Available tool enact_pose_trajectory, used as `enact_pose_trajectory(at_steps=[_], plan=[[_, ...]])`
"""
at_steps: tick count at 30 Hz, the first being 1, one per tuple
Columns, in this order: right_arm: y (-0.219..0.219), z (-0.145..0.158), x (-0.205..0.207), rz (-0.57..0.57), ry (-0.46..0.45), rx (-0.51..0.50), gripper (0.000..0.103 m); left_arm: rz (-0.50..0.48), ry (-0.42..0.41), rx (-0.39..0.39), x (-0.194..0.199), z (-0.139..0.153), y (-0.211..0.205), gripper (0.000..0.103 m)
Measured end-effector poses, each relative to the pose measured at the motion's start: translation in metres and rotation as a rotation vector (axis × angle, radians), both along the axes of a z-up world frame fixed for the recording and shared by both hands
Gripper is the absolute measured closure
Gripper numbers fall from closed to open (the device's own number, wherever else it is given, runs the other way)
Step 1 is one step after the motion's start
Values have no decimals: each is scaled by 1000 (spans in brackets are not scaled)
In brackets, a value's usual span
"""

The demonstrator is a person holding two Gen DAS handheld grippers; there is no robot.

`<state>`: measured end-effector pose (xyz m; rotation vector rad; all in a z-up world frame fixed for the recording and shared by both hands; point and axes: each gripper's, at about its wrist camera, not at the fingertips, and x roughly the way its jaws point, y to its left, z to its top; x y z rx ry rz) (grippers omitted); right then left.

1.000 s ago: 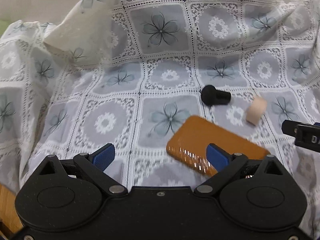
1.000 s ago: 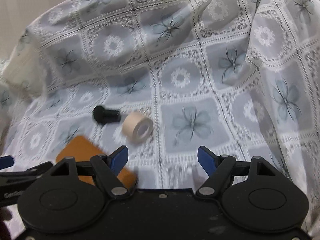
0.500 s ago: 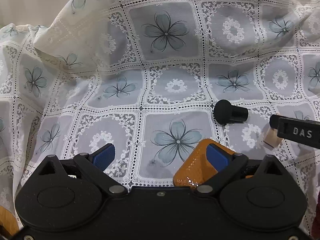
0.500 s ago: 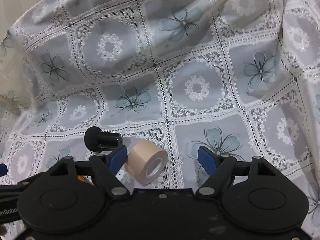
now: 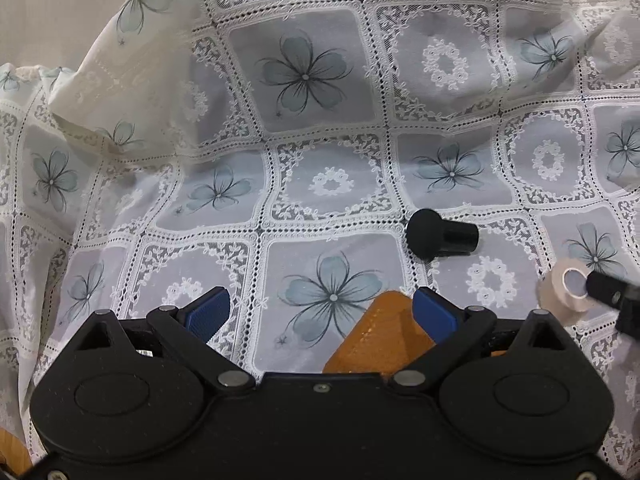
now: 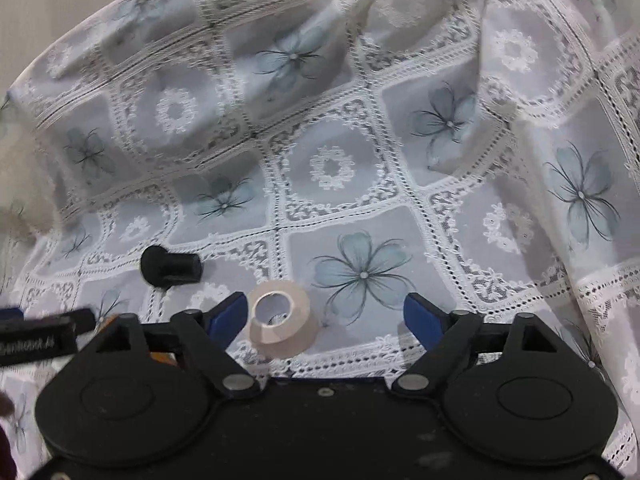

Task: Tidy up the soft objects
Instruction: 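Close the left tool on the black rubber knob while the right tool grasps the beige tape roll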

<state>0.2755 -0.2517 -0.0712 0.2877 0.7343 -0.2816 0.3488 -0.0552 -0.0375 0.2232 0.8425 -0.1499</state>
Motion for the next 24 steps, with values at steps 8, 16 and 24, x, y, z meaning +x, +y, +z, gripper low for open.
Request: enact_pose_trajectory(at_steps=[8, 16, 24], plan=[[24, -19, 16, 76, -11, -102, 10, -33, -15, -5, 11, 5, -9, 8], [19, -36, 27, 122, 1, -62, 42, -77, 1, -26, 24, -3, -23, 8], [20, -39, 17, 141, -67, -64, 54, -147, -2, -33, 33, -12, -49, 7]])
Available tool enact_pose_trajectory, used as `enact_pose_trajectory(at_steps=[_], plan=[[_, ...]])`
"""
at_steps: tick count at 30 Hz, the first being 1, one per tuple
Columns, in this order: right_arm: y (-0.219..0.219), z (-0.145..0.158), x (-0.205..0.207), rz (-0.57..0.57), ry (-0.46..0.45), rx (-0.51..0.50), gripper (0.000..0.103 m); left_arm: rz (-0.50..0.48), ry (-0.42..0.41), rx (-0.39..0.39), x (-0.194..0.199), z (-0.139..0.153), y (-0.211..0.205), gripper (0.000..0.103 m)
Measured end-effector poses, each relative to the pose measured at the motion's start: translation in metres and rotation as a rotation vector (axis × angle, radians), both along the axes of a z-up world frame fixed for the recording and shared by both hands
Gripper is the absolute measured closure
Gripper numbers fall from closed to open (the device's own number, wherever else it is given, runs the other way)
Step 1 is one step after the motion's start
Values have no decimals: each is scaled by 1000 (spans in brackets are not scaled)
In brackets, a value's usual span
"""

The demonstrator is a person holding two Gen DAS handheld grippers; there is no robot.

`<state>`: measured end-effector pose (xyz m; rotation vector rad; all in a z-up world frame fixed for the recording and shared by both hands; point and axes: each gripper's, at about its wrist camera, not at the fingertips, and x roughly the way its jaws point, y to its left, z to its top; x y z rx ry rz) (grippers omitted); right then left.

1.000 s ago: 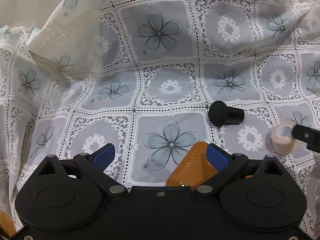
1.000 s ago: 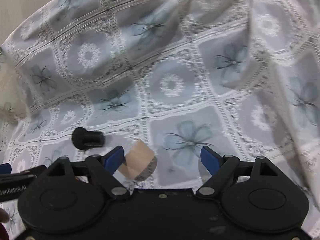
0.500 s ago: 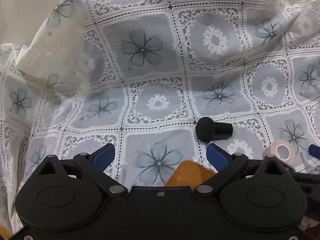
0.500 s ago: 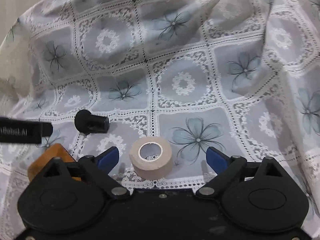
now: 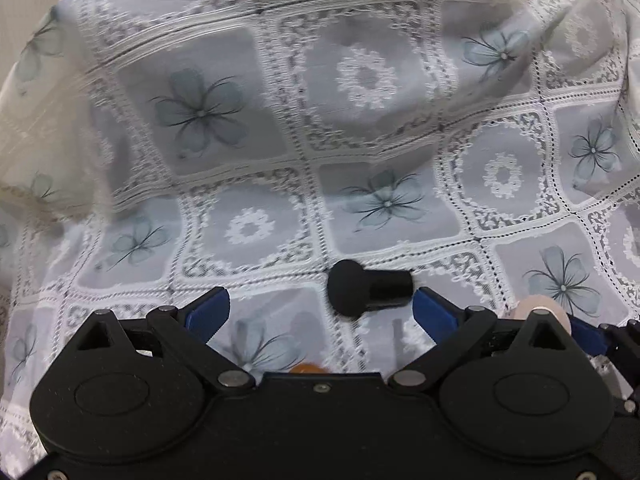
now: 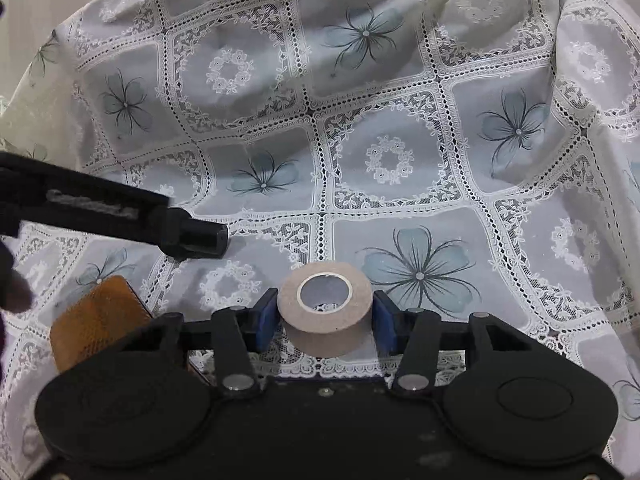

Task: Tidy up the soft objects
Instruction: 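Close the left tool on the black rubber knob while the right tool grasps the beige tape roll, then carry the black knob and tape roll over the basket with both tools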

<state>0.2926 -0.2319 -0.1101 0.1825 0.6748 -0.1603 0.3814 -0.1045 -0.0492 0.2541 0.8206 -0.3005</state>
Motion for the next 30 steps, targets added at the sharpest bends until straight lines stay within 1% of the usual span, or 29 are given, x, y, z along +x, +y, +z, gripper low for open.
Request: enact_pose_trajectory(at_steps=[5, 9, 14, 17, 20, 22, 24, 30], plan=[[-5, 0, -1, -3, -13, 27, 54, -15, 29, 3, 11, -9, -16, 7], [-6, 0, 0, 0, -13, 36, 53, 6, 57, 12, 20, -17, -22, 7], [-7, 0, 0, 0, -13, 36, 53, 24, 81, 15, 23, -24, -23, 10], [-7, 0, 0, 0, -11, 34, 53, 10, 75, 22, 22, -25, -26, 20], [-6, 0, 0, 1, -9, 32, 52, 0, 74, 15, 23, -24, -27, 24], [-6, 0, -1, 1, -8, 29, 52, -12, 84, 2, 24, -24, -26, 49], [-5, 0, 0, 2, -6, 27, 52, -19, 100, -17, 25, -23, -25, 48], [-5, 0, 0, 2, -6, 29, 52, -10, 78, -47, 14, -12, -15, 49]])
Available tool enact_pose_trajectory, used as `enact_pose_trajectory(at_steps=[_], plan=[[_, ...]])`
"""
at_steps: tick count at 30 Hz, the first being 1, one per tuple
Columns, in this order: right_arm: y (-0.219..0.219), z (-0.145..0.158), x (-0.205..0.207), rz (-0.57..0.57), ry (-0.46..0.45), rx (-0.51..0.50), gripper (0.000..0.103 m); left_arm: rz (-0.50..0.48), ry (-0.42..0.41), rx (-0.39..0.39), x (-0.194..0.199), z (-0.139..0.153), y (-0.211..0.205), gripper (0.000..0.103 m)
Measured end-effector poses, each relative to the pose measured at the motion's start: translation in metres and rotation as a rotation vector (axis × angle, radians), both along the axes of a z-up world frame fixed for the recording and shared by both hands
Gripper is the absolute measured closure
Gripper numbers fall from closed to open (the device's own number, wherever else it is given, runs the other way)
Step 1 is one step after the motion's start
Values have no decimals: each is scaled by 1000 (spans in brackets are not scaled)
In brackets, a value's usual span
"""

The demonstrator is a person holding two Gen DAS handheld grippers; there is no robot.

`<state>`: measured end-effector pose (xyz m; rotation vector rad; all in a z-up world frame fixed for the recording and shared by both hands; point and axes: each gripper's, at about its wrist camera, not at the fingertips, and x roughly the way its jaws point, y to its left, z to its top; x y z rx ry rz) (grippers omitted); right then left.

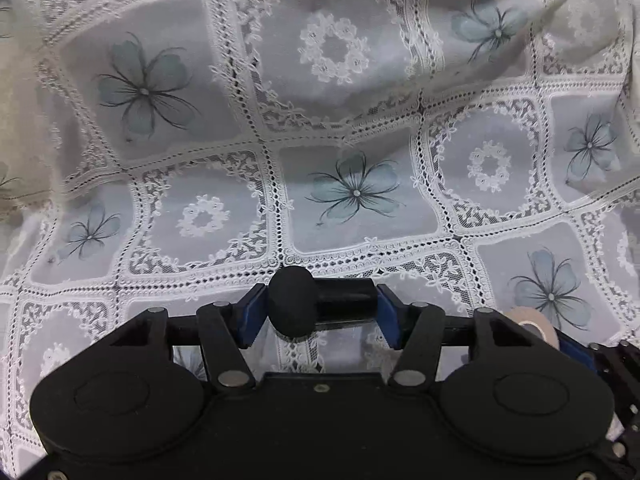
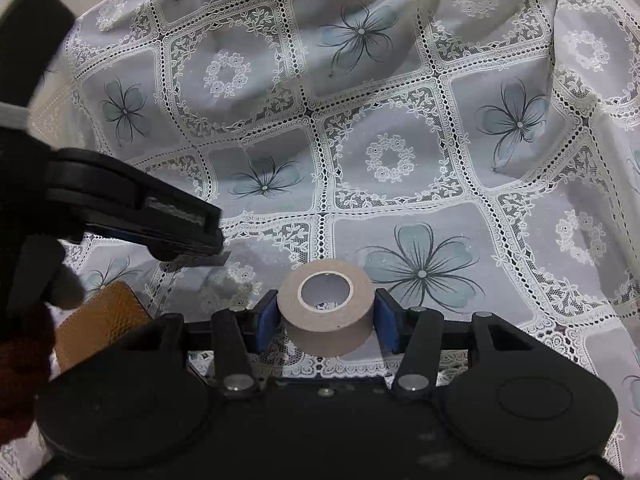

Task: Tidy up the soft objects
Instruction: 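Carry the black knob and tape roll over the basket with both tools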

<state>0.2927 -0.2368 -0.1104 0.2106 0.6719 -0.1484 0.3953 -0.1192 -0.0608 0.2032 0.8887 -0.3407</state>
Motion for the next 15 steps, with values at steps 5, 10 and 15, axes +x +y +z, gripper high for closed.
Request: enact_pose_trajectory(at_steps=[5, 10, 15], plan=[[0, 0, 0, 0, 1, -1, 52, 14, -44, -18, -17, 18, 10, 49], [1, 0, 0, -1, 3, -3, 53, 47, -52, -46, -38, 33, 26, 49], [1, -1, 1, -1, 6, -7, 53, 71, -49, -42, -62, 39, 46, 49]])
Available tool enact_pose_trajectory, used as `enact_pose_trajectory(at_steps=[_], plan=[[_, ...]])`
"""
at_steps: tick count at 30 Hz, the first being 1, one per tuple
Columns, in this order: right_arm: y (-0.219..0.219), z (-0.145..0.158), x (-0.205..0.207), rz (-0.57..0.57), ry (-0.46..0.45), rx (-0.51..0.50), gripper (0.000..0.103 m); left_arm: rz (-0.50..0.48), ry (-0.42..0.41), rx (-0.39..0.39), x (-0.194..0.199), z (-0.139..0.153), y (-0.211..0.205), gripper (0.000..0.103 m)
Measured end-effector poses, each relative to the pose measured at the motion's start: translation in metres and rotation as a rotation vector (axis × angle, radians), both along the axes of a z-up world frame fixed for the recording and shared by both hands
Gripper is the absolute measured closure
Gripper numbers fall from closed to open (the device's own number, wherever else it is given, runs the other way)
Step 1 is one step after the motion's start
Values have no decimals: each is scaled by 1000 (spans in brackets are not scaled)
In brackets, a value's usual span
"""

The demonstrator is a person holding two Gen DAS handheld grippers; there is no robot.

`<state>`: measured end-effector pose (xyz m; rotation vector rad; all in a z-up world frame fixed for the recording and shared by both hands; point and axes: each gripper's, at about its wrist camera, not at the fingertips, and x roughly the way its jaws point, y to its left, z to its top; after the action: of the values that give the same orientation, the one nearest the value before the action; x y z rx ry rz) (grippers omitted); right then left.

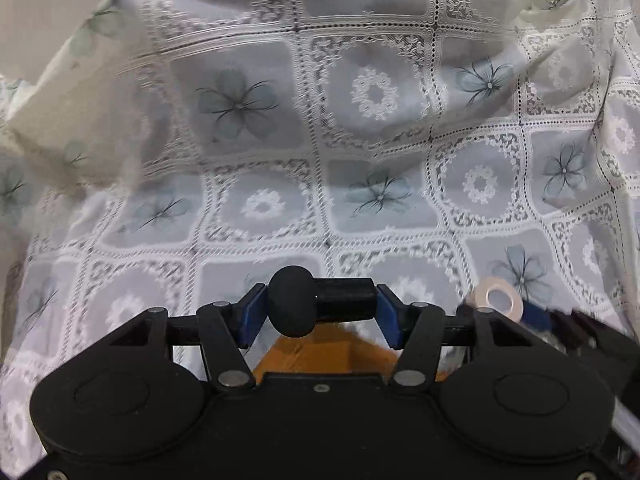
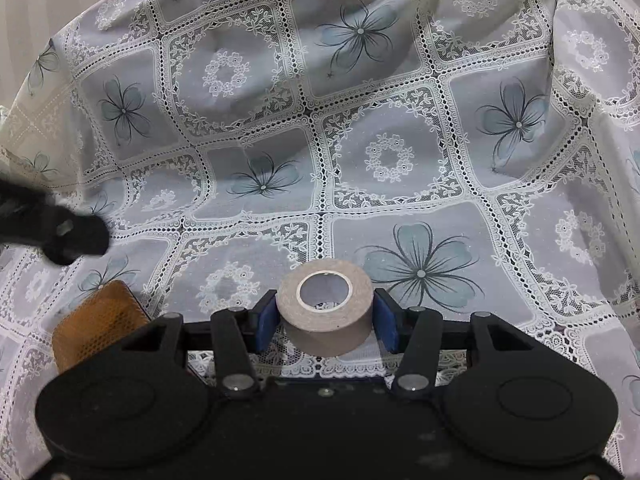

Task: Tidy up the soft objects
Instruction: 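Carry the black knob and tape roll over the basket with both tools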

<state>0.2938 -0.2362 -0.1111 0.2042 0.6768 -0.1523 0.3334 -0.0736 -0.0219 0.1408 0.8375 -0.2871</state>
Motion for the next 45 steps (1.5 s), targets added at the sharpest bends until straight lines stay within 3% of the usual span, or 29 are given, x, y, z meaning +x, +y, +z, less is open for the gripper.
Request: enact_pose_trajectory(at_steps=[18, 24, 37, 45], plan=[[11, 1, 9, 19, 63, -97, 55, 63, 19, -15, -75, 6, 62, 48], [8, 21, 7, 11, 69, -51, 55, 75, 21, -16, -90, 4, 78, 48], [86, 77, -49, 338, -20, -48, 55, 90, 8, -50, -126, 15, 95, 48], [119, 99, -116, 421, -28, -38, 55, 108, -19, -50, -173, 30, 106, 48]])
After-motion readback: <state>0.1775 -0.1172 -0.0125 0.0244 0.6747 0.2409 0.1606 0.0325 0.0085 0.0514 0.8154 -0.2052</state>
